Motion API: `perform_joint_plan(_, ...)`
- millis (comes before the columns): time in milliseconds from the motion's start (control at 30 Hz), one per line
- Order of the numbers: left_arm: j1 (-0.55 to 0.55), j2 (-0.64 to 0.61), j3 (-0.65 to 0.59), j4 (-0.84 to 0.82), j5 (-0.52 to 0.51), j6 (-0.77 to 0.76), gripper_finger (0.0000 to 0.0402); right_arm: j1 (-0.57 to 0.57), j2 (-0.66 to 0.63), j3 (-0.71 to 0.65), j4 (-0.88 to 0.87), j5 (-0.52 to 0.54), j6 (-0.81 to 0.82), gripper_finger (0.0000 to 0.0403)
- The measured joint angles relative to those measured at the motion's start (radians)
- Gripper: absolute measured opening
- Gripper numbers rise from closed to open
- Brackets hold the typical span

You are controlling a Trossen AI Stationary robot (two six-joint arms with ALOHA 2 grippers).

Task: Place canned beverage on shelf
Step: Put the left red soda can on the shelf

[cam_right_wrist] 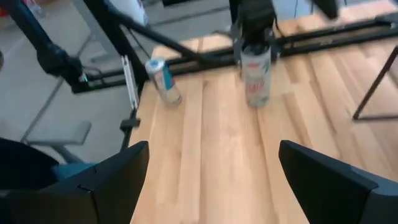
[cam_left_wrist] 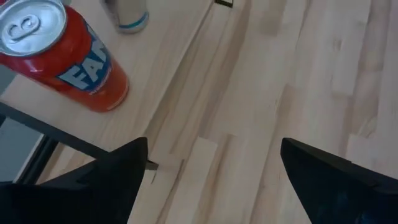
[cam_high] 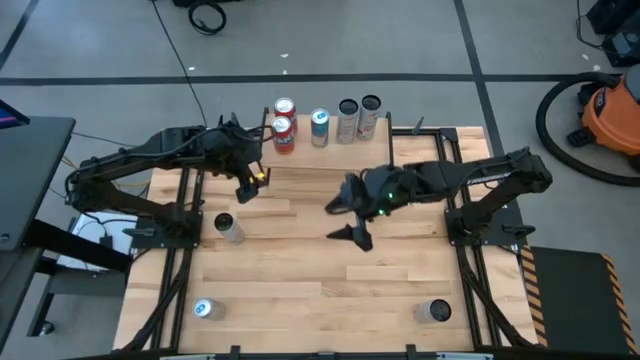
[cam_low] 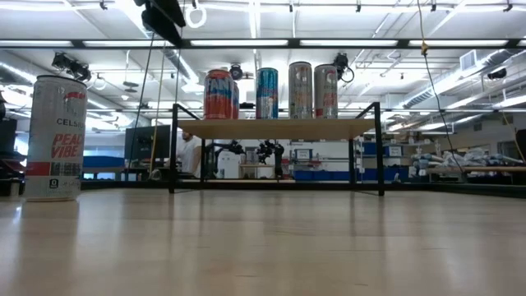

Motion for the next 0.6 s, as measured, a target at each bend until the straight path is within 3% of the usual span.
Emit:
perform_joint_plan(367, 0.0, 0.002, 0.0, -0.006, 0.082, 0.001, 0.0373, 0.143, 0.0, 0.0, -0.104, 0.232, 0.007, 0.0369)
perform_joint_plan(600, 0.0, 0.003, 0.0, -0.007, 0.082, 0.022, 0.0373, 0.181, 0.0, 0.0, -0.209, 0.368, 0.149, 0.0369)
